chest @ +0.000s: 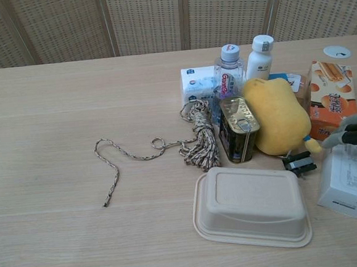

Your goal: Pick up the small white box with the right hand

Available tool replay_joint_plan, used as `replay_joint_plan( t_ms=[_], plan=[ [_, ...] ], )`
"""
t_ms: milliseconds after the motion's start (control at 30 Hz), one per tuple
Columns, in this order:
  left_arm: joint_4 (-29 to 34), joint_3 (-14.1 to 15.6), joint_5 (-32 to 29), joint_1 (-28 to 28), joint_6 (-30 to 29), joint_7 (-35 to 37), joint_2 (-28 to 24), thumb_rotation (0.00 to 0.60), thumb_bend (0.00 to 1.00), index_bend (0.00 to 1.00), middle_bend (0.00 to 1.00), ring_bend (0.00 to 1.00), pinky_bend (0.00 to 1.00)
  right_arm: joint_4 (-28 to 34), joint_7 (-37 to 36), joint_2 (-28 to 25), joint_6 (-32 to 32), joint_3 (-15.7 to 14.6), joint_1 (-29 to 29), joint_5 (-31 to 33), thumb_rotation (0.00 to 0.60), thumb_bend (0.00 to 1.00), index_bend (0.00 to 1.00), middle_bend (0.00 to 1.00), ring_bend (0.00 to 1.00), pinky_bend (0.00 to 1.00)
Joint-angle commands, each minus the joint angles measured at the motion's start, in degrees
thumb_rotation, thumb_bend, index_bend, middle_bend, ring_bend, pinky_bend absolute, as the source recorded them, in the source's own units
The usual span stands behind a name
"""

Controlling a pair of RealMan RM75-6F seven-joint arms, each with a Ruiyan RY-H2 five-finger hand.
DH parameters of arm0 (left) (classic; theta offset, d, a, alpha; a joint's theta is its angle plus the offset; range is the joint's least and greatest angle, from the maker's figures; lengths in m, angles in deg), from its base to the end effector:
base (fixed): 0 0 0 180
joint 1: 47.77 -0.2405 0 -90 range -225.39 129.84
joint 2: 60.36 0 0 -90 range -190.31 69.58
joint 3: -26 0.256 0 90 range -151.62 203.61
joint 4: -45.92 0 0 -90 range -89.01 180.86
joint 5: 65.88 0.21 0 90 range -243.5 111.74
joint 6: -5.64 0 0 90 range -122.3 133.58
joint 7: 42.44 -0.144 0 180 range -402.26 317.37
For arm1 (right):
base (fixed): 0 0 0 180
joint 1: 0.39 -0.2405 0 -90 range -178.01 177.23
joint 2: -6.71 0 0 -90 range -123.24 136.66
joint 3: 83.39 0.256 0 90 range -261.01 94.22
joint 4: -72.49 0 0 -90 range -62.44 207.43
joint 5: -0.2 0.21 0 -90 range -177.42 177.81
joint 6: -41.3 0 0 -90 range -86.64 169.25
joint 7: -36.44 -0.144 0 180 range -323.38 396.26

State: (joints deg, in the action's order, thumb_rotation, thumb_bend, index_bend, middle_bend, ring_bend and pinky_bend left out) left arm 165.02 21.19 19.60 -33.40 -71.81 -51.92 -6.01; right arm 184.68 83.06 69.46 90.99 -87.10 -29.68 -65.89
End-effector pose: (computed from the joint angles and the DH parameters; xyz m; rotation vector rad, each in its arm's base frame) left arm -0.1926 0.2122 0.1614 -1.5706 -0.9599 -1.0845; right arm -0.2232 -0.2180 0.0544 2.1878 -0.7274 0.3077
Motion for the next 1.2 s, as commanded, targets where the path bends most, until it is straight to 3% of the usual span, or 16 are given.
replay_joint_plan(
  t_ms=[33,600,1000,1200],
  plan=[
    [-0.29,0.08,-0.03,0.09,0.17,0.28,0.23,0.6,0.15,0.0,0.0,0.0,0.0,0.33,1.24,0.8,-0.05,-0.67,-0.99,1.57,0.6,0.58,0.0,0.0,0.0,0.0],
    [0.55,0.26,0.24,0.18,-0.07,-0.49,0.04,0.6,0.16,0.0,0.0,0.0,0.0,-4.26,-0.86,2.15,1.09,-2.93,-2.78,5.91,0.6,0.57,0.0,0.0,0.0,0.0],
    [1.1,0.19,-0.27,0.83,0.72,-1.49,0.5,0.6,0.15,0.0,0.0,0.0,0.0,-8.3,-6.03,0.35,4.23,-4.61,0.09,10.1,0.6,0.57,0.0,0.0,0.0,0.0],
    [0.99,-0.1,-0.42,1.45,1.26,-1.6,0.93,0.6,0.16,0.0,0.0,0.0,0.0,-6.71,-6.91,-0.66,6.19,-4.47,0.73,10.18,0.6,0.45,0.0,0.0,0.0,0.0]
  ],
)
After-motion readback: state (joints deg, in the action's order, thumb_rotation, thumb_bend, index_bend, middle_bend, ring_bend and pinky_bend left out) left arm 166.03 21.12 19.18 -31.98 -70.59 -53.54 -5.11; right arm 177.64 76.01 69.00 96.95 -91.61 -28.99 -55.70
